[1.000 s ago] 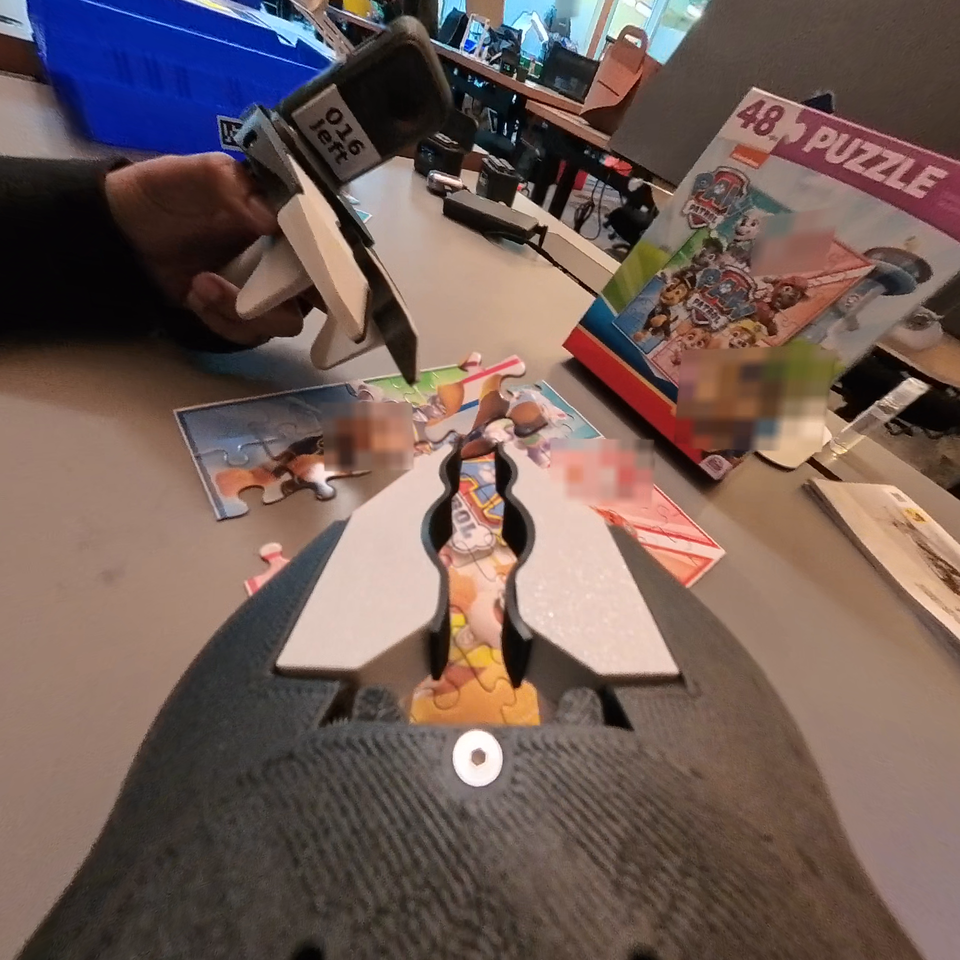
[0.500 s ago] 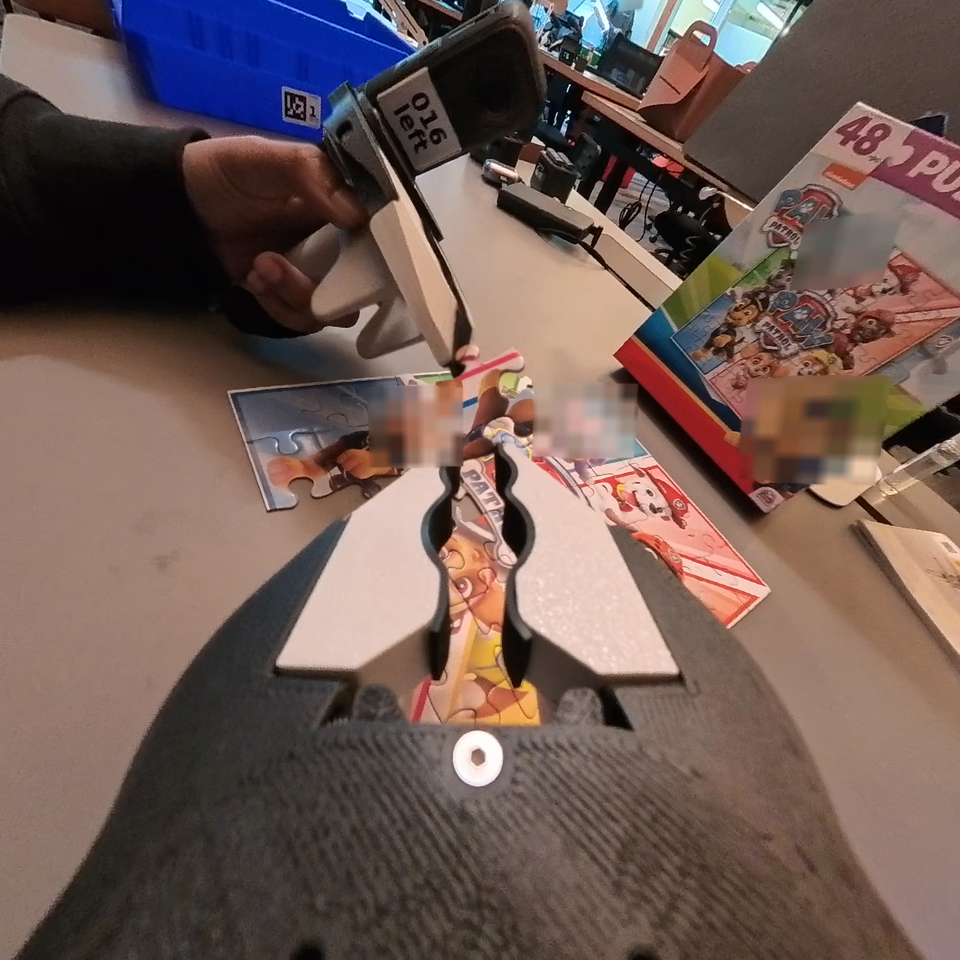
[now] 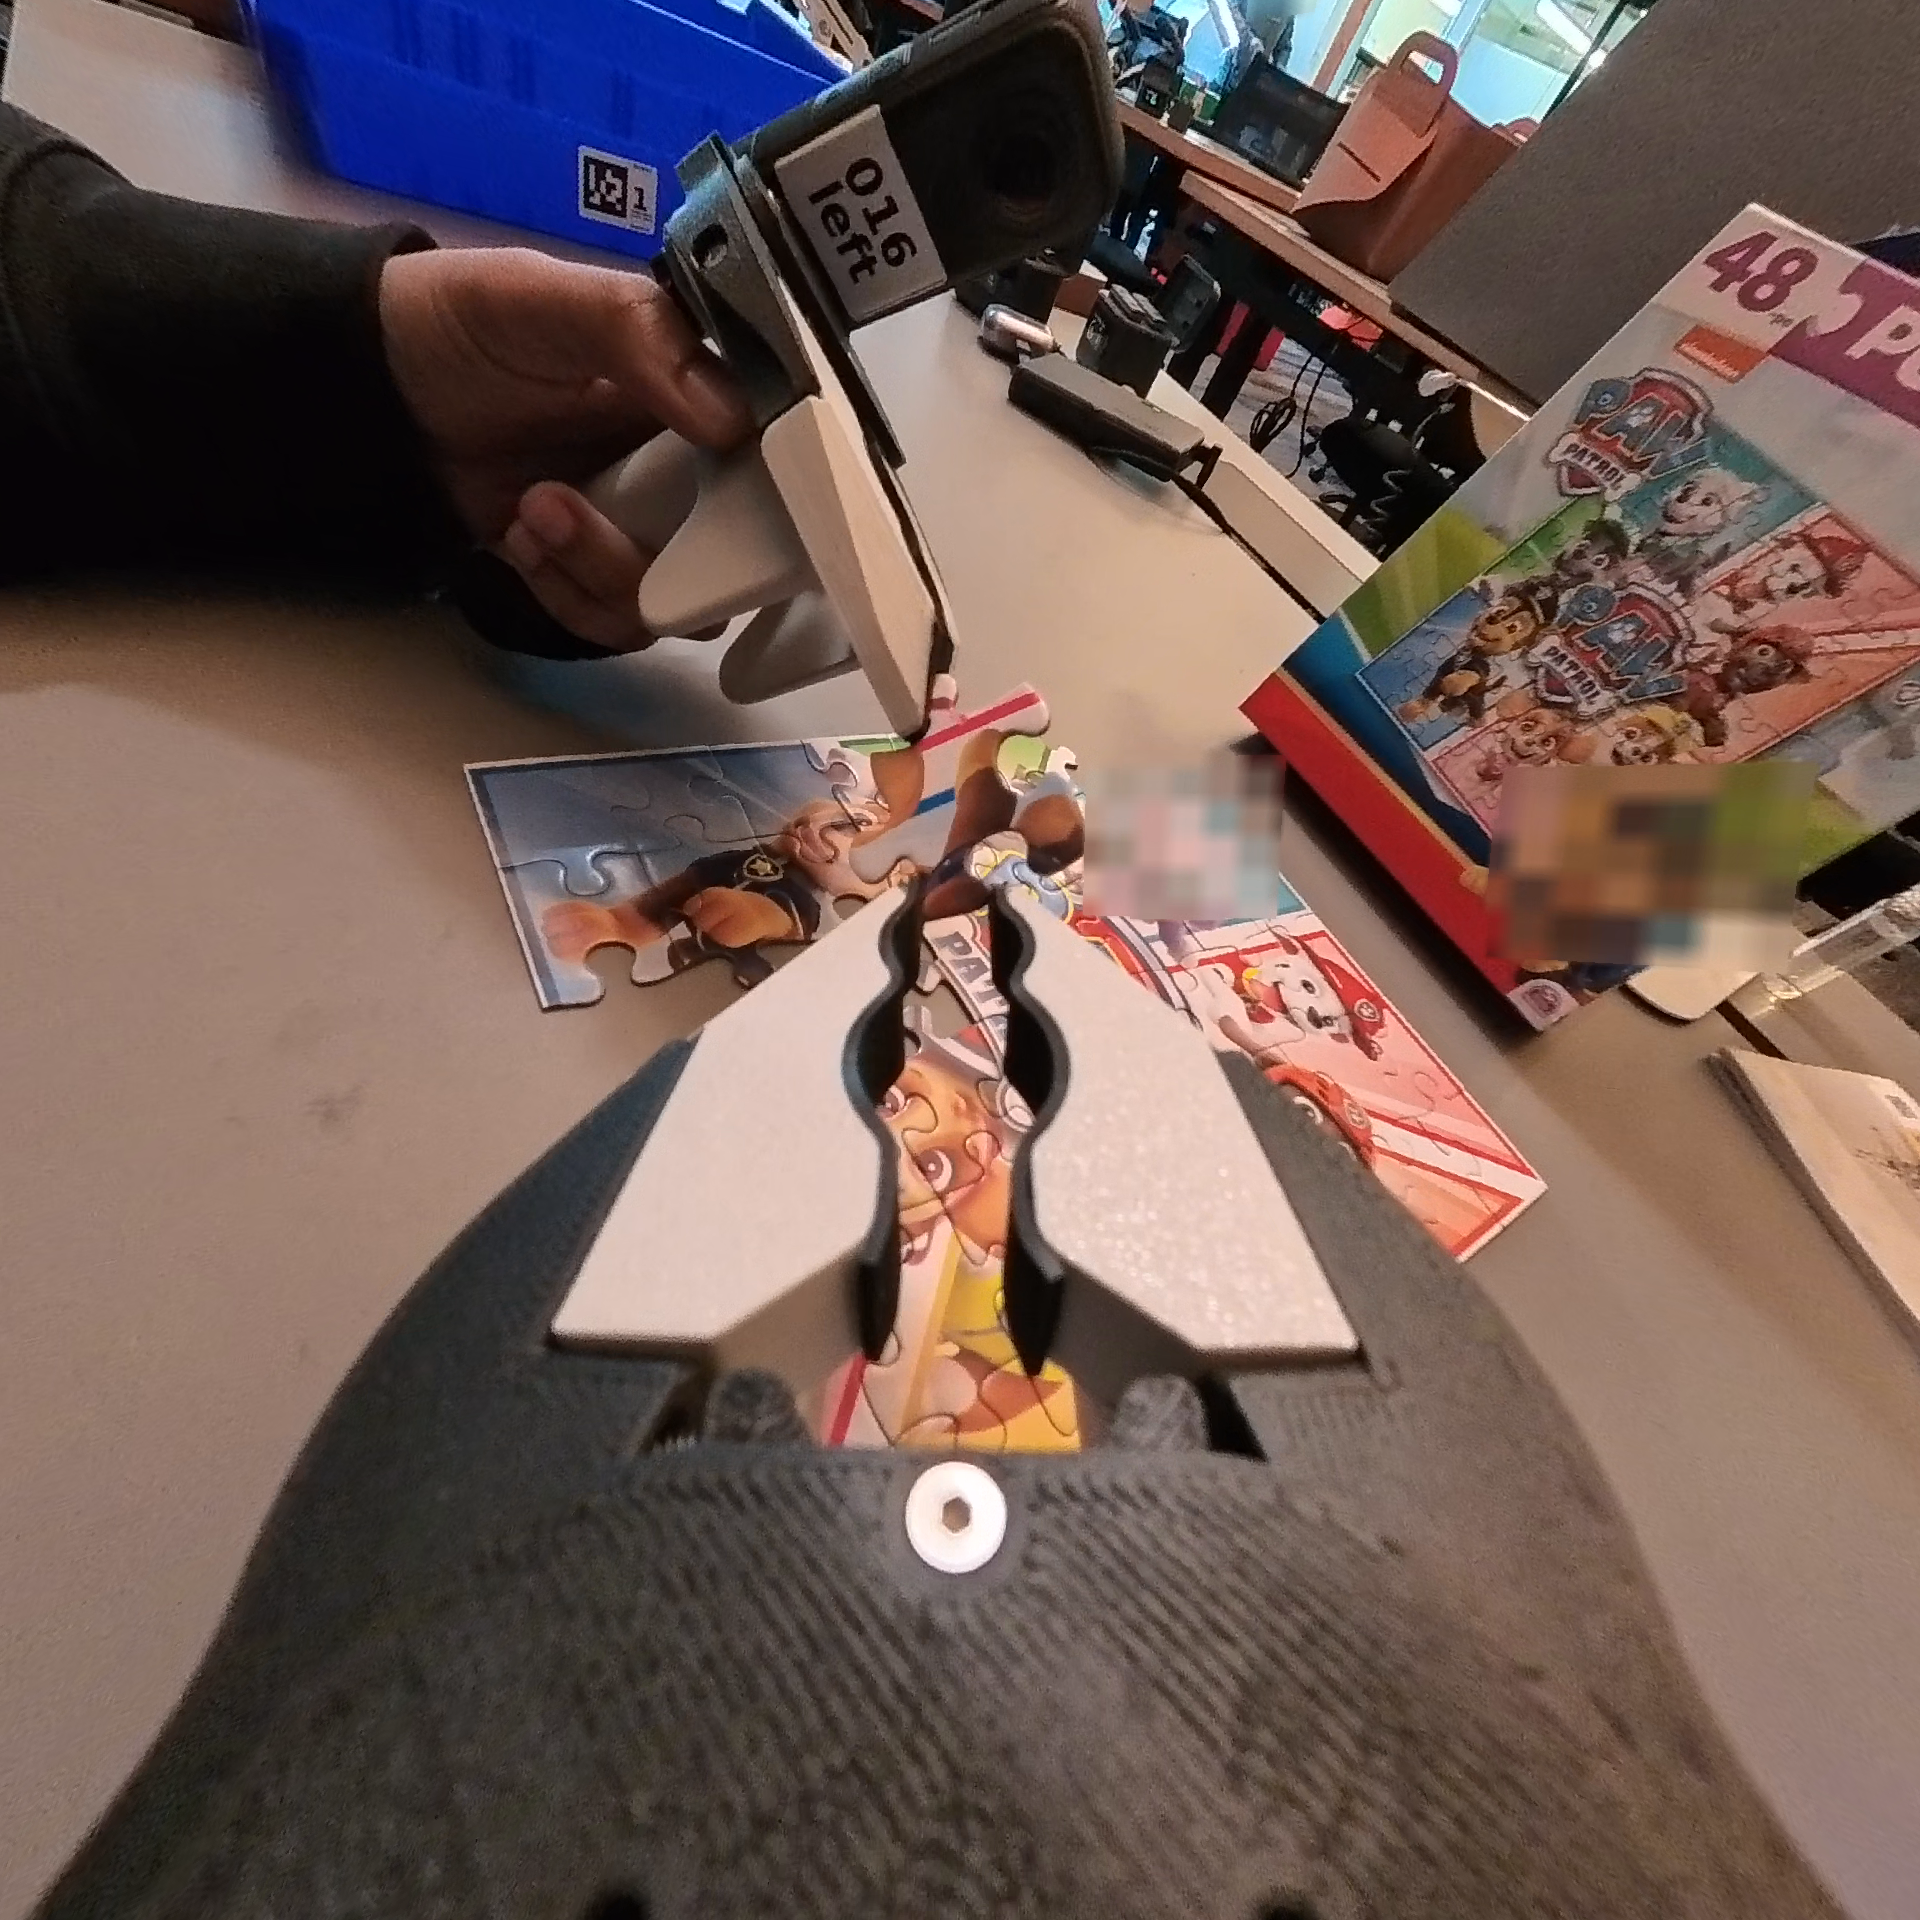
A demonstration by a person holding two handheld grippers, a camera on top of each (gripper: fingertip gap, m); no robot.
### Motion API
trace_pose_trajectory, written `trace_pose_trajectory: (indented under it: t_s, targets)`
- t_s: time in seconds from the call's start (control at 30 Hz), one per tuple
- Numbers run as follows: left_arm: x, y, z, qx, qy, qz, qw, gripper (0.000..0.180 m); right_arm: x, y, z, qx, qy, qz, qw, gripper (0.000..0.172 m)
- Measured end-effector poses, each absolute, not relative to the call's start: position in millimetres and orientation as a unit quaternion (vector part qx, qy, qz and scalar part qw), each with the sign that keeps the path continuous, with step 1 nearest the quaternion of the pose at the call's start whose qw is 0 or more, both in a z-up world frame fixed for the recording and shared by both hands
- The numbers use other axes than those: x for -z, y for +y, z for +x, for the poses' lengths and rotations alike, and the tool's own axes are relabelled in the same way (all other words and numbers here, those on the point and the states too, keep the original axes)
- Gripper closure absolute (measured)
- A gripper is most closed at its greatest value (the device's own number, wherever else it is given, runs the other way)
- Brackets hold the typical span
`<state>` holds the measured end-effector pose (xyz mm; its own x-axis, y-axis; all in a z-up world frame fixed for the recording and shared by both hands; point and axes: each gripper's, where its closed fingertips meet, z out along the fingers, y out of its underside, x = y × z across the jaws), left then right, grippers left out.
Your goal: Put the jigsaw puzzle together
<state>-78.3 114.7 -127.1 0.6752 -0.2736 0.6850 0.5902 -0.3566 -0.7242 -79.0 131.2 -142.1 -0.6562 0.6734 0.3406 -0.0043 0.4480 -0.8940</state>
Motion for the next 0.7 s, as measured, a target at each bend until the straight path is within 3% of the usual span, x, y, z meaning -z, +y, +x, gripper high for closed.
trace_pose_trajectory:
  t_s: [0.13,0.3,0.47,0.7]
  targets:
    - [127.0,114.8,-78.6,0.386,-0.108,-0.727,0.558,0.179,142.9,131.1,-78.8,-0.478,-0.775,-0.216,0.352,0.161]
    - [123.5,114.6,-83.8,0.381,-0.117,-0.718,0.570,0.164,145.9,128.3,-76.6,-0.477,-0.782,-0.209,0.342,0.160]
    - [127.4,115.0,-79.6,0.382,-0.110,-0.727,0.560,0.180,145.7,129.4,-77.1,-0.477,-0.781,-0.213,0.342,0.160]
    - [131.6,115.3,-73.8,0.389,-0.104,-0.735,0.545,0.180,138.2,138.0,-80.0,-0.496,-0.763,-0.236,0.340,0.166]
